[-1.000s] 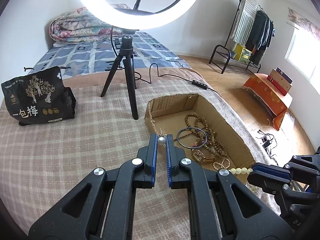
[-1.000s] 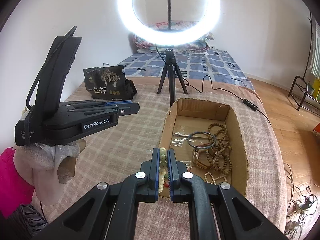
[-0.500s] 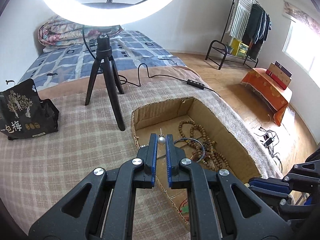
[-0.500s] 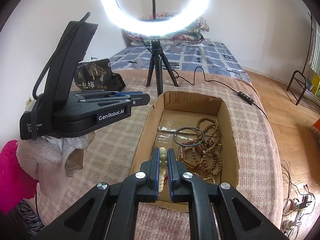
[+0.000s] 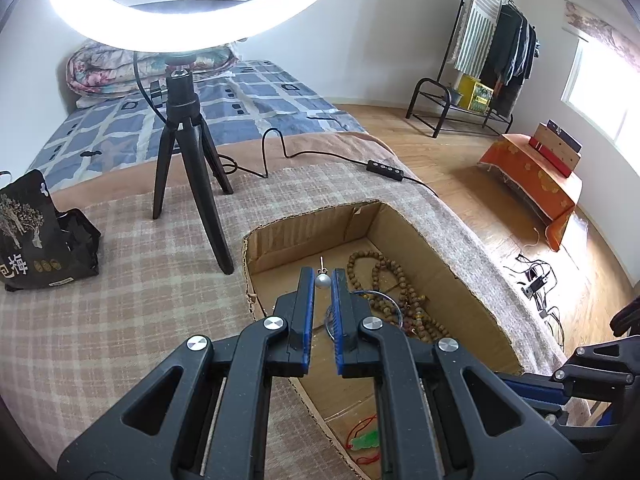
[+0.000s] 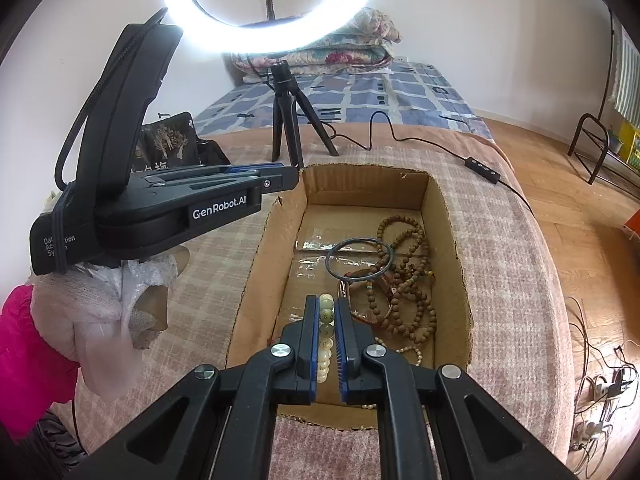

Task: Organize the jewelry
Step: 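Open left tool to drop the pearl while right tool releases the bracelet into the box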

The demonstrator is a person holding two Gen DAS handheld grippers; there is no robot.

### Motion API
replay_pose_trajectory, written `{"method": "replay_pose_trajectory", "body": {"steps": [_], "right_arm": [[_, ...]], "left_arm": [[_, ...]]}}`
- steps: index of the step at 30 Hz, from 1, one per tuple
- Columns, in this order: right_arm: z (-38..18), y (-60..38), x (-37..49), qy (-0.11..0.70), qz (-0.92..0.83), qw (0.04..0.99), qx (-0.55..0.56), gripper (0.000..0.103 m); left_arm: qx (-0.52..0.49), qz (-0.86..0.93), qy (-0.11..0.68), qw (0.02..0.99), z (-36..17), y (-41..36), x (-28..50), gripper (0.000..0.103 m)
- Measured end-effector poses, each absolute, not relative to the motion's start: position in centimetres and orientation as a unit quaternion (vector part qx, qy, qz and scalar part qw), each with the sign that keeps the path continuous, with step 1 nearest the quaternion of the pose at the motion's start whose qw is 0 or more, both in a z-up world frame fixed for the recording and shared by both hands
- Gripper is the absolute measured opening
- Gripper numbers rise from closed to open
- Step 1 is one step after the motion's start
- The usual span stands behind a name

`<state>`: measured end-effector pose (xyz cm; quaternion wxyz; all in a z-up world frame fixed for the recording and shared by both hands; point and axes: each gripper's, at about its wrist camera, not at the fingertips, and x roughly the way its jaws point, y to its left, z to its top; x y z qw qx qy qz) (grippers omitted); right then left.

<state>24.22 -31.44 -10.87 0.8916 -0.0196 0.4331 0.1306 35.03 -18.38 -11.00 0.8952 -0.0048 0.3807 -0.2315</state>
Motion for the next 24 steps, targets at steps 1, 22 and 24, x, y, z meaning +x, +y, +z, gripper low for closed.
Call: {"method": "replay_pose_trajectory", "body": {"steps": [1,22,24], "right_arm": [[-10.9,-31.5,24.3,0.434,0.131,0.891,-0.019,0.006],[-10.0,-31.1,23.3,0.419,0.090,0.903,-0.040,0.083],[-9.7,-30.9,23.0,0.415,0.084,0.905,-0.047,0.086]], "left_arm": [[-0.005,-0.231,0.379,0.896,-10.9,-18.4,35.0,0.006],[-0.004,-0.208,0.359,0.910,-9.2,-17.1,33.9,0.043],[-0.001,-0.205,0.356,0.912,-8.8,-16.9,33.5,0.043]]}}
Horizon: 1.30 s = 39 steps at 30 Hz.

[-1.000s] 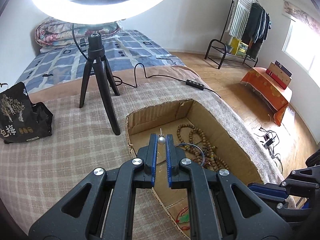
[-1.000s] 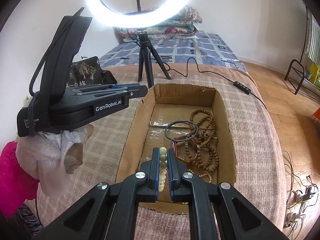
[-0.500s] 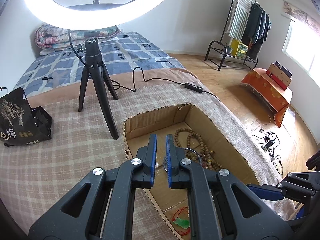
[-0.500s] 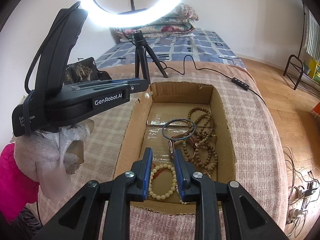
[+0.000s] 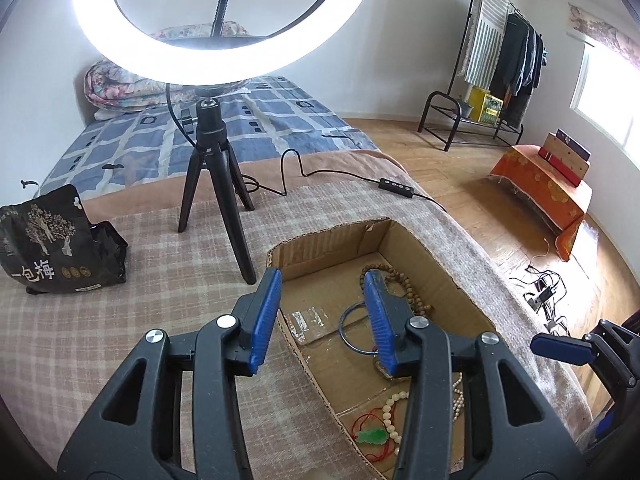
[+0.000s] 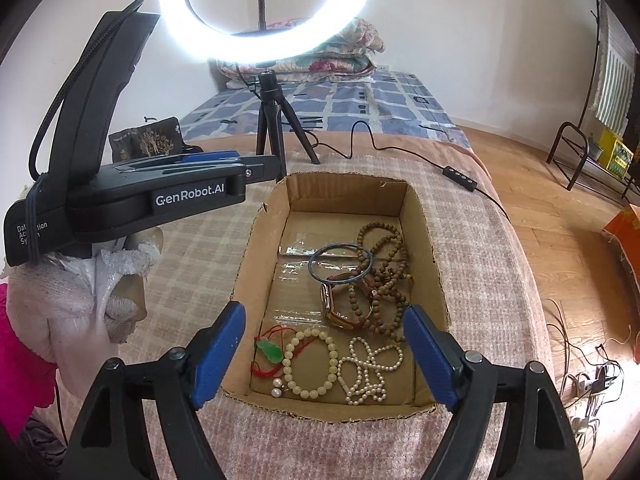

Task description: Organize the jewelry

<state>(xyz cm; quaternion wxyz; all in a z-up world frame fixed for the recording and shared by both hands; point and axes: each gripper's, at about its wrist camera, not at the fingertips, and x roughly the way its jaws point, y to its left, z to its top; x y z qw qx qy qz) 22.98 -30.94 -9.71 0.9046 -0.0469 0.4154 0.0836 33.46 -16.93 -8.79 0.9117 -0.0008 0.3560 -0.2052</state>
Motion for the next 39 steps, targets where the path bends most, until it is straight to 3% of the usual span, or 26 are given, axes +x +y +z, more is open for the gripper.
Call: {"method": "replay_pose_trajectory", "body": {"steps": [19,23,33,34,36,39], "right_arm": [[-4.4,-30.4,19.1,0.353,0.033,0.933,-0.058,0.103],[-3.2,-30.3,18.2,0.337,0.020,0.940,-0.055,0.103],[-2.1,-30.3,16.6,0.317,-0.009,0.947,-0.048,0.103],[-2.1,-30.3,16.5,0.315,-0.010,0.948,-0.048,0.103],[-2.0,-30.1,16.4,0.312,-0.010,0.949,-0.050,0.103],[-2.0,-29.8,16.2,0.307,-0.013,0.950,-0.054,0.103]], "left_arm": [[-0.004,-0.186,0.320,0.929,-3.3,-13.2,27.9,0.044],[-0.005,-0.181,0.310,0.933,-2.4,-11.9,26.1,0.051],[0.001,-0.171,0.298,0.939,-1.6,-9.3,21.4,0.051],[0.003,-0.172,0.297,0.939,-1.5,-9.3,20.8,0.052],[0.006,-0.174,0.292,0.940,-1.5,-9.1,19.9,0.064],[0.006,-0.172,0.289,0.942,-1.6,-8.8,18.8,0.070]]}}
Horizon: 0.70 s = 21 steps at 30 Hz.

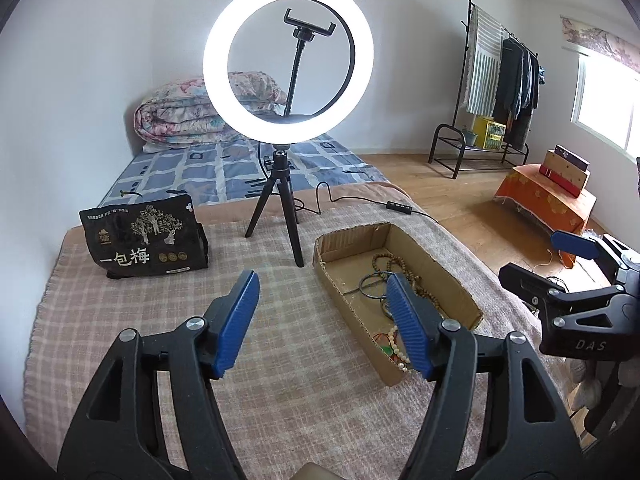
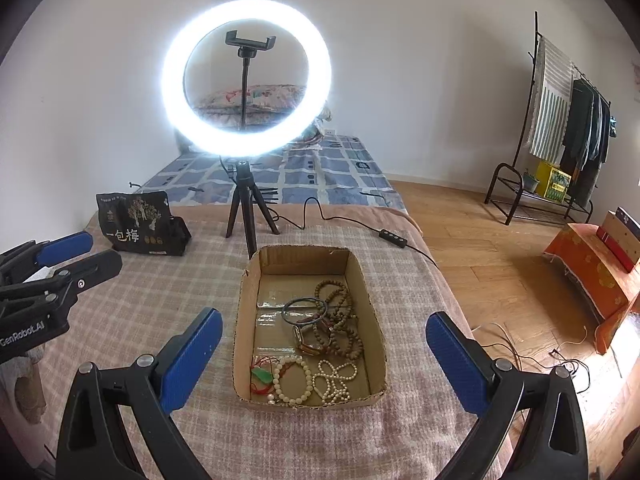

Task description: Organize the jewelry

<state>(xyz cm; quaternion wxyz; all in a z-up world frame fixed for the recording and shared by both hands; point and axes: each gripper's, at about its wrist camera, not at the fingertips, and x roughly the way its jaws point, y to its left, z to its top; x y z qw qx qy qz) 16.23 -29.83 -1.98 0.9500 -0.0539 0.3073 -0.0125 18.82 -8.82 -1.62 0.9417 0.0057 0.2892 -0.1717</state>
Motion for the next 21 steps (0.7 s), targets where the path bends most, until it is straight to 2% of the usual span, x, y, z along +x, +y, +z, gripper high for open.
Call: {"method": "replay_pose_trajectory", "body": {"steps": [7,10,21], "right_arm": [[-1.8,-29.9,15.9,0.296,-0.024,0.954,-0.050,0.103],[-1.9,-29.9,16.0,0.290,-0.035,0.955,-0.056,0.103],[-3.1,-30.2,16.4,0.298,-0.044,0.953,-0.038,0.103]], "left_arm": [[0.002,-0.172,0.293,0.940,-1.9,-8.3,17.9,0.078],[0.007,-0.173,0.290,0.941,-2.1,-8.3,17.4,0.084],[0.027,-0.160,0.296,0.941,-2.4,-7.7,16.9,0.086]]}}
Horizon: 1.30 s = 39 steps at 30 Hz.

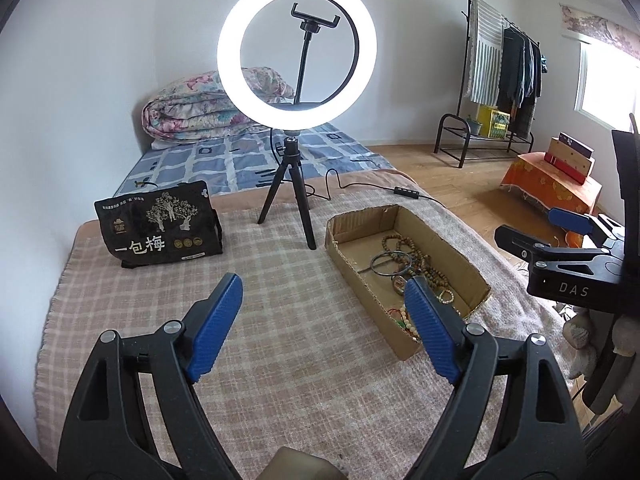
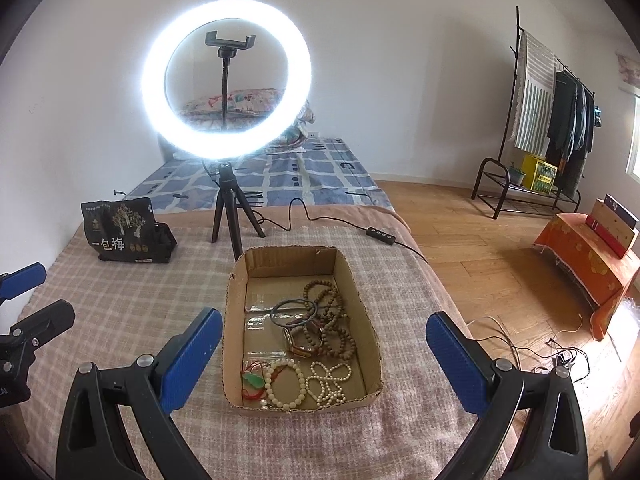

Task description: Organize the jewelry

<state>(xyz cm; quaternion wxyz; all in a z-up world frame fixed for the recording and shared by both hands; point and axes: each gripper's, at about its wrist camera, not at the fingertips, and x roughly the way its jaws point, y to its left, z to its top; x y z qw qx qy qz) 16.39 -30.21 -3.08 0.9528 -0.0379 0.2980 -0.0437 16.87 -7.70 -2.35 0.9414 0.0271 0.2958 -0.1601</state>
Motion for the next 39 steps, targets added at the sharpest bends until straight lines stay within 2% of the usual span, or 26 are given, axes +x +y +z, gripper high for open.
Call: {"method": "replay_pose_trajectory", "body": {"steps": [2,6,11,39], "right_arm": [[-3.0,-30.1,16.3,0.295,-0.045,0.954,-0.038,0.103],[-2.9,-29.8,16.3,0.289,-0.050,0.955,-0.041,0.103],[-2.9,-29.7,16.4,0.287,-0.054,0.955,-0.043,0.103],[-3.2,-30.5,16.6,0.292,-0.067,0.953,-0.044,0.103]], "left_arm": [[0.032,-0.157,0.294,0.942,-2.2,-7.7,16.7,0.088],[0.022,-0.155,0.282,0.947,-1.6,-7.5,16.4,0.099],[0.026,-0.137,0.267,0.954,-0.9,-7.9,16.1,0.103],[0.047,-0.131,0.263,0.955,-0.8,-9.0,15.5,0.103]]}}
